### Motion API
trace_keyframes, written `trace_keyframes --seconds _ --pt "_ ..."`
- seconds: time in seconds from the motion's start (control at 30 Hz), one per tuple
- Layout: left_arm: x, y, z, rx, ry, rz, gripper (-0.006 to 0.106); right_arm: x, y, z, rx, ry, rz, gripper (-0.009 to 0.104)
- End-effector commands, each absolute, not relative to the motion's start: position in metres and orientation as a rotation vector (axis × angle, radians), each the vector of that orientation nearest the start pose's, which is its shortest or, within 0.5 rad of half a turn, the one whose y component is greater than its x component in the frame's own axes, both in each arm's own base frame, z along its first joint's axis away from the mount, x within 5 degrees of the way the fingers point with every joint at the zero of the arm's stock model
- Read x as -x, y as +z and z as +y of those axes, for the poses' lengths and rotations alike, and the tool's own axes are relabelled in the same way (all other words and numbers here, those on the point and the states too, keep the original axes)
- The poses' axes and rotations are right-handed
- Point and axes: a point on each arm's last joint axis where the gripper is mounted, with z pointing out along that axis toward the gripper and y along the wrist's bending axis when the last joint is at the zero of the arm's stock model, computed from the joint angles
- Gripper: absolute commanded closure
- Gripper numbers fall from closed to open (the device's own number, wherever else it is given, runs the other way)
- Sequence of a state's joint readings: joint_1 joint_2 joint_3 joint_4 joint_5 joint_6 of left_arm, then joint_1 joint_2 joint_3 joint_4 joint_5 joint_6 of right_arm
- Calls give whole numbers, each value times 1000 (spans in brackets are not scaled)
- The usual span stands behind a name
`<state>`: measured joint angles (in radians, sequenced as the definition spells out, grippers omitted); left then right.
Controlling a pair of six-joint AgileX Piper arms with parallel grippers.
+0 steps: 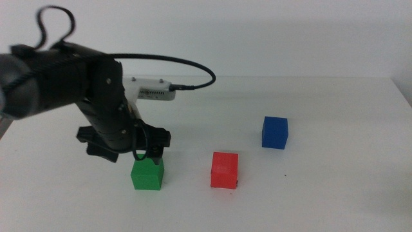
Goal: Stack red cubes first, then green, then blue cubes in a specific spot.
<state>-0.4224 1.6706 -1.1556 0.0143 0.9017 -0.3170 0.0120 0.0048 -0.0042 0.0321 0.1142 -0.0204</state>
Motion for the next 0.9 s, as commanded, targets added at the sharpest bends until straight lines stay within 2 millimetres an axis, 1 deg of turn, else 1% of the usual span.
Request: trace_keyframes --seconds 0.0,0.2,0.27,0.3,0.37,0.4,0.43,0.47,0.5,0.53,0.6,0.67,0.7,0.77,0.83,0.87 --pt "-304 216 -136 -158 -135 2892 7 -56 204 1 2 17 1589 2" --pt "-315 178 -143 -154 -140 2958 7 -56 204 1 2 17 1589 2" --pt "-316 169 -144 -164 -126 2982 10 -56 204 1 2 17 1589 2" --pt "-316 167 -144 -167 -122 2989 13 -56 204 1 2 17 1589 2" --pt "-317 165 -144 -168 -120 2994 24 -56 204 1 2 17 1589 2" --pt "-317 166 -144 -164 -122 2990 33 -56 204 1 2 17 1589 2" --pt "-317 173 -144 -158 -140 2969 51 -56 204 1 2 17 1589 2" --pt "-315 177 -145 -145 -160 2963 64 -56 204 1 2 17 1589 2" --pt "-312 185 -146 -129 -187 2954 73 -56 204 1 2 17 1589 2" --pt "-310 192 -148 -103 -207 2944 80 -56 204 1 2 17 1589 2" --pt "-303 217 -161 -68 -229 2903 95 -56 204 1 2 17 1589 2" --pt "-294 239 -184 -64 -196 2909 102 -56 204 1 2 17 1589 2" --pt "-291 249 -197 -65 -171 2918 102 -56 204 1 2 17 1589 2" --pt "-287 262 -223 -102 -135 2918 102 -56 204 1 2 17 1589 2" --pt "-285 274 -248 -133 -140 2897 102 -56 204 1 2 17 1589 2" --pt "-284 277 -258 -147 -148 2889 102 -56 204 1 2 17 1589 2"
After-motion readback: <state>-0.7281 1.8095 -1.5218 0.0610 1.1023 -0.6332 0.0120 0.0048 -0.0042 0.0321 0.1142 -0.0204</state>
